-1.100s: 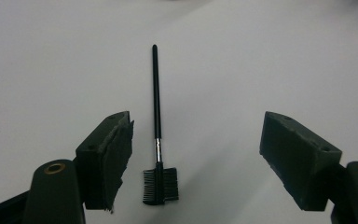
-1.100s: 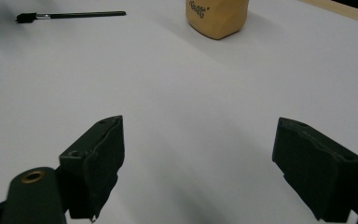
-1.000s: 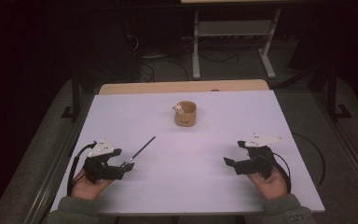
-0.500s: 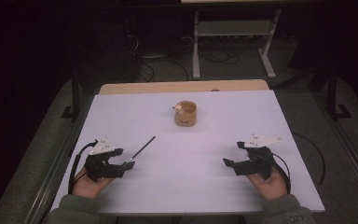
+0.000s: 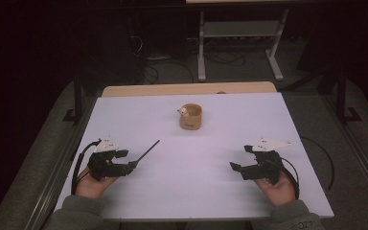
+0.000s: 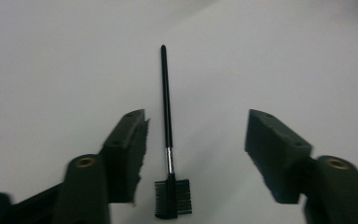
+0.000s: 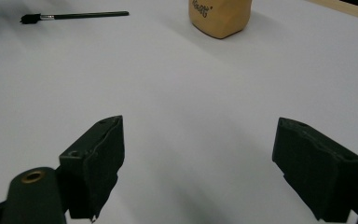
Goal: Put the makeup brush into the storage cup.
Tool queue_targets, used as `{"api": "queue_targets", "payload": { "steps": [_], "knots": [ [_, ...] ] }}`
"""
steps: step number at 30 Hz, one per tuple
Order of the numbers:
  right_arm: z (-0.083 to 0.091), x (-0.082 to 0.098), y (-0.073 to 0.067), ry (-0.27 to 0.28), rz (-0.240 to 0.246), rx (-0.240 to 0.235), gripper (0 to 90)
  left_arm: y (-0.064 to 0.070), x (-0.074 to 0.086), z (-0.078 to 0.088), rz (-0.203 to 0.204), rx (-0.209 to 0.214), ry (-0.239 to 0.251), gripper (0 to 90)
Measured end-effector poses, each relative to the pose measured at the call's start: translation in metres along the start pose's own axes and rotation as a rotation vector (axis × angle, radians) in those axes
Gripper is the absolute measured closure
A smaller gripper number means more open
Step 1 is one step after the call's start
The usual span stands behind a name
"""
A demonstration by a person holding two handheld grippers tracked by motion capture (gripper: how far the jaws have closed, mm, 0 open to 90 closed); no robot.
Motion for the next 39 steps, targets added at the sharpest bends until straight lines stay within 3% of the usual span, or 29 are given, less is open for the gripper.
{"api": "queue_targets", "payload": {
  "steps": [2,3,5,7,11,15,18,19,24,25,35,39],
  "knots": [
    [0.001,0.0,0.0,-0.001,-0.006,0.003,16.1,-0.004,-0.003,0.0,-0.002,-0.004,-0.008,40.7],
    [0.001,0.0,0.001,-0.001,-0.008,0.004,16.1,-0.007,-0.006,-0.001,0.025,0.002,-0.013,40.7],
    [0.0,0.0,0.001,0.001,-0.01,0.001,16.1,-0.011,-0.008,-0.001,0.025,0.003,-0.025,42.6],
    [0.0,0.001,0.001,-0.002,-0.012,0.001,16.1,-0.016,-0.012,-0.004,0.054,0.019,-0.049,43.3],
    [0.0,0.001,0.001,-0.005,-0.008,0.005,16.1,-0.024,-0.021,-0.009,0.076,0.011,-0.068,44.0],
    [0.0,0.001,0.001,-0.002,-0.012,0.005,16.1,-0.03,-0.024,-0.014,0.067,0.006,-0.094,46.5],
    [0.0,0.0,0.002,0.0,-0.011,0.005,16.1,-0.03,-0.023,-0.016,0.077,0.006,-0.1,49.1],
    [-0.001,0.001,0.001,-0.004,-0.008,0.003,16.1,-0.032,-0.021,-0.017,0.06,0.002,-0.126,50.3],
    [-0.002,0.002,0.0,-0.013,0.004,0.003,16.1,-0.033,-0.016,-0.023,0.065,0.001,-0.164,54.6],
    [-0.003,0.002,0.0,-0.016,0.012,0.003,16.1,-0.034,-0.013,-0.027,0.066,-0.002,-0.196,55.3],
    [-0.006,0.003,-0.001,-0.023,0.017,0.0,16.1,-0.033,-0.003,-0.044,0.057,0.01,-0.284,63.8],
    [-0.006,0.003,-0.001,-0.024,0.022,-0.001,16.1,-0.033,0.001,-0.046,0.077,0.015,-0.308,67.1]
  ]
}}
Point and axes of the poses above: each handheld gripper's, and its own axes: z roughly backward along the jaws, x roughly out of its underside, y roughly to its right, the point moved 10 cm from there along -z, roughly forward along the jaws, and after that the axes turned 14 degrees about x, right-handed, at the moved point
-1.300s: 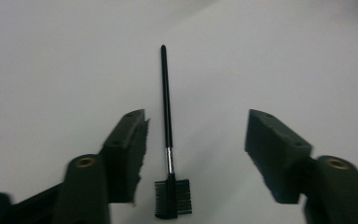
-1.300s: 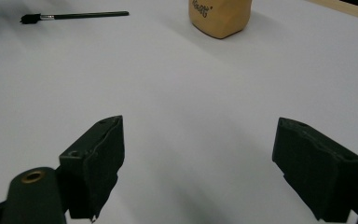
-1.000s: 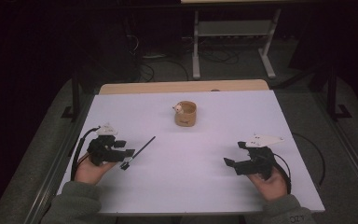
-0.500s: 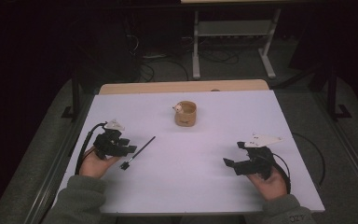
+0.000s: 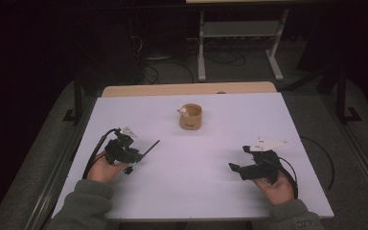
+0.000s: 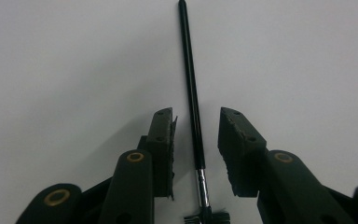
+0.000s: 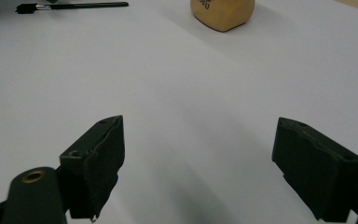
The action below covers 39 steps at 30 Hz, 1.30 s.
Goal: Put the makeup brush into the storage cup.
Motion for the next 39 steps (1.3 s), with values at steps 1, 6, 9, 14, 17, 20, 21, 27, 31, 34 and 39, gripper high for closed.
{"api": "queue_targets", "payload": {
  "steps": [1,6,9,14,17,20,21,27,31,34,39],
  "knots": [
    [0.0,0.0,0.0,-0.001,0.001,0.0,16.1,-0.001,0.0,-0.001,-0.003,-0.004,-0.001,68.2],
    [-0.001,0.0,-0.001,-0.005,0.002,-0.003,16.0,-0.001,0.004,-0.005,-0.008,-0.002,-0.042,72.4],
    [-0.002,0.001,-0.002,-0.01,0.004,-0.005,16.0,-0.003,0.006,-0.007,-0.01,-0.009,-0.068,74.5],
    [-0.003,0.001,-0.002,-0.012,0.008,-0.006,16.0,-0.001,0.005,-0.01,-0.002,-0.047,-0.06,78.0],
    [-0.004,0.001,-0.003,-0.016,0.011,-0.001,16.0,0.0,0.003,-0.012,-0.01,-0.079,-0.074,79.0],
    [-0.005,0.002,-0.004,-0.024,0.014,0.001,16.0,0.001,0.003,-0.012,0.01,-0.083,-0.095,80.4],
    [-0.005,0.002,-0.005,-0.023,0.016,0.001,16.0,0.001,0.003,-0.012,0.008,-0.086,-0.098,81.0],
    [-0.005,0.002,-0.004,-0.02,0.017,0.0,16.0,0.0,0.002,-0.012,0.01,-0.078,-0.084,85.7],
    [-0.004,0.002,-0.004,-0.02,0.02,0.0,16.0,0.0,0.002,-0.012,0.001,-0.079,-0.079,85.9],
    [-0.004,0.001,-0.004,-0.016,0.018,-0.003,16.0,0.0,0.003,-0.011,0.002,-0.07,-0.078,86.0],
    [-0.004,0.001,-0.004,-0.017,0.022,-0.004,16.0,-0.002,0.005,-0.006,0.002,-0.038,-0.085,86.0]
  ]
}}
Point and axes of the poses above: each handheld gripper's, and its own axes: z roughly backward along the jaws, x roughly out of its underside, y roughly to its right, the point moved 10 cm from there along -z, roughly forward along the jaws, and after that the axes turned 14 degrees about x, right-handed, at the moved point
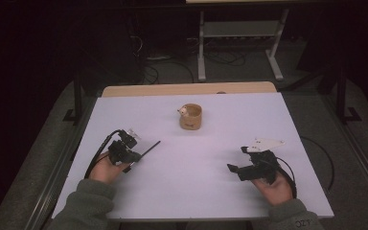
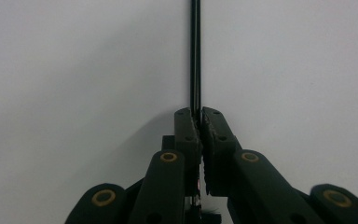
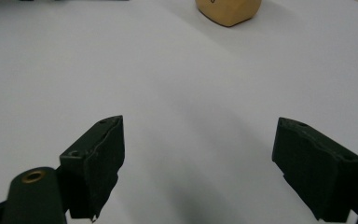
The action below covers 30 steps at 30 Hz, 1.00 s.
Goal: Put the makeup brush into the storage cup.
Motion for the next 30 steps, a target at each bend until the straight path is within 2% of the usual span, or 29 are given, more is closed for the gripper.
{"api": "queue_targets", "payload": {
  "steps": [7,11,13,16,19,20,21,23,25,30],
  "knots": [
    [0.0,-0.001,0.0,0.003,-0.002,0.002,16.0,0.0,-0.002,0.007,0.011,0.003,0.043,86.1],
    [0.0,0.0,0.0,0.002,-0.003,0.001,16.0,0.0,-0.003,0.009,-0.001,0.004,0.04,86.0],
    [0.0,0.0,0.0,0.0,-0.002,0.0,16.0,0.002,-0.004,0.009,0.006,0.005,0.058,86.0],
    [0.0,0.0,-0.001,0.001,-0.002,-0.001,16.0,0.004,-0.004,0.013,-0.014,0.009,0.055,86.1],
    [0.0,-0.001,-0.001,0.005,0.002,-0.007,15.9,0.012,-0.009,0.018,-0.019,0.031,0.082,86.0],
    [0.0,-0.002,-0.001,0.007,0.002,-0.01,14.7,0.015,-0.011,0.021,-0.043,0.031,0.08,86.0],
    [0.0,-0.002,-0.001,0.0,0.003,-0.014,13.3,0.02,-0.013,0.023,-0.041,0.04,0.094,86.0],
    [0.001,-0.004,-0.001,-0.018,-0.016,-0.043,14.0,0.027,-0.018,0.025,-0.07,0.042,0.101,86.0],
    [0.004,-0.008,0.0,-0.01,-0.011,-0.048,14.0,0.033,-0.021,0.026,-0.097,0.047,0.101,86.0],
    [0.011,-0.026,0.001,0.001,0.019,-0.067,14.3,0.046,-0.03,0.035,-0.124,0.079,0.112,86.0]
  ]
}}
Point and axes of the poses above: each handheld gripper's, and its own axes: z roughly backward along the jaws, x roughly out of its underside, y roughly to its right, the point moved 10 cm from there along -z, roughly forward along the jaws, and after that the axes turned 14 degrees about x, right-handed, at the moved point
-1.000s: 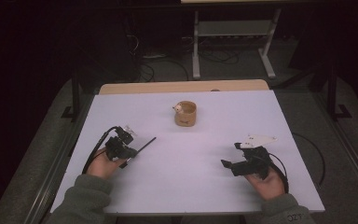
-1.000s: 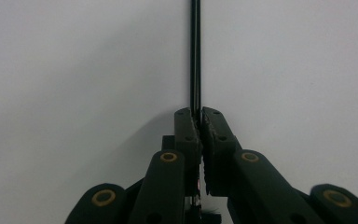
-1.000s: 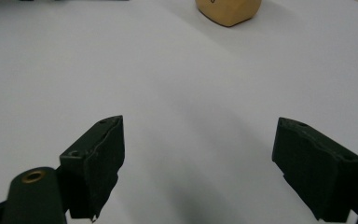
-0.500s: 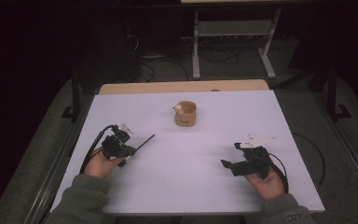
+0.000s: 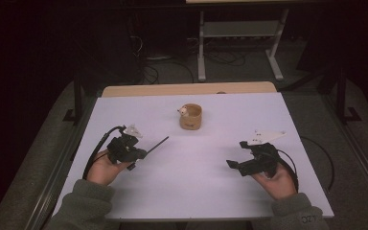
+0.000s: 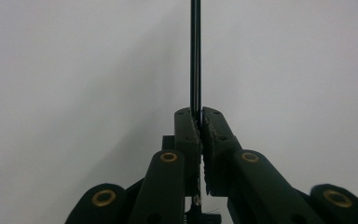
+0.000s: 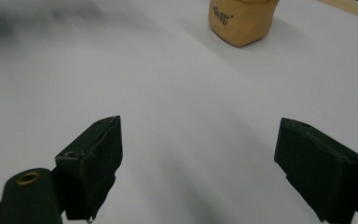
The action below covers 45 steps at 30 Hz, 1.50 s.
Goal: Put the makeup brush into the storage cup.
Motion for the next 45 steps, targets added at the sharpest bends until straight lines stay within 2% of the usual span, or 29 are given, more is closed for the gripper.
{"api": "queue_targets", "payload": {
  "steps": [7,10,13,14,17,20,23,24,27,34,36,37,39,40,41,43,45],
  "knots": [
    [0.0,-0.043,-0.005,0.013,0.071,-0.042,14.6,0.01,-0.021,0.015,-0.034,0.001,0.038,86.0],
    [-0.004,-0.056,-0.013,0.026,0.091,-0.067,15.7,0.016,-0.02,0.011,-0.051,0.011,0.033,86.0],
    [-0.011,-0.062,-0.021,0.034,0.103,-0.091,18.1,0.021,-0.016,0.006,-0.067,0.023,0.001,85.9],
    [-0.013,-0.062,-0.023,0.03,0.112,-0.091,18.4,0.023,-0.017,0.003,-0.063,0.025,0.015,86.0],
    [-0.015,-0.058,-0.029,0.006,0.129,-0.1,19.3,0.029,-0.01,-0.003,-0.078,0.037,-0.007,86.0],
    [-0.013,-0.056,-0.034,0.023,0.125,-0.116,22.5,0.035,-0.005,-0.008,-0.078,0.057,-0.018,86.0],
    [-0.012,-0.053,-0.037,0.019,0.13,-0.122,22.7,0.038,-0.006,-0.01,-0.089,0.058,-0.023,86.0],
    [-0.012,-0.051,-0.04,0.01,0.133,-0.126,23.5,0.042,-0.008,-0.012,-0.109,0.071,-0.028,86.0],
    [-0.015,-0.046,-0.051,-0.012,0.188,-0.133,27.1,0.048,-0.009,-0.016,-0.124,0.086,-0.035,86.0],
    [-0.021,-0.043,-0.073,-0.015,0.292,-0.172,31.2,0.061,-0.01,-0.031,-0.185,0.122,-0.078,86.0],
    [-0.022,-0.042,-0.079,-0.017,0.311,-0.187,32.9,0.066,-0.01,-0.034,-0.207,0.133,-0.096,85.9],
    [-0.023,-0.041,-0.082,-0.018,0.316,-0.195,33.8,0.069,-0.012,-0.036,-0.202,0.139,-0.081,85.9],
    [-0.024,-0.04,-0.085,-0.019,0.339,-0.201,36.2,0.074,-0.012,-0.04,-0.223,0.153,-0.101,85.9],
    [-0.024,-0.039,-0.089,-0.024,0.329,-0.213,36.9,0.078,-0.012,-0.042,-0.234,0.16,-0.107,86.0],
    [-0.025,-0.039,-0.09,-0.023,0.341,-0.219,37.9,0.08,-0.012,-0.043,-0.254,0.161,-0.118,85.9],
    [-0.025,-0.038,-0.092,-0.025,0.347,-0.226,38.8,0.084,-0.013,-0.046,-0.248,0.173,-0.114,86.0],
    [-0.027,-0.035,-0.097,-0.028,0.39,-0.241,41.7,0.094,-0.014,-0.051,-0.275,0.199,-0.127,86.0]
  ]
}}
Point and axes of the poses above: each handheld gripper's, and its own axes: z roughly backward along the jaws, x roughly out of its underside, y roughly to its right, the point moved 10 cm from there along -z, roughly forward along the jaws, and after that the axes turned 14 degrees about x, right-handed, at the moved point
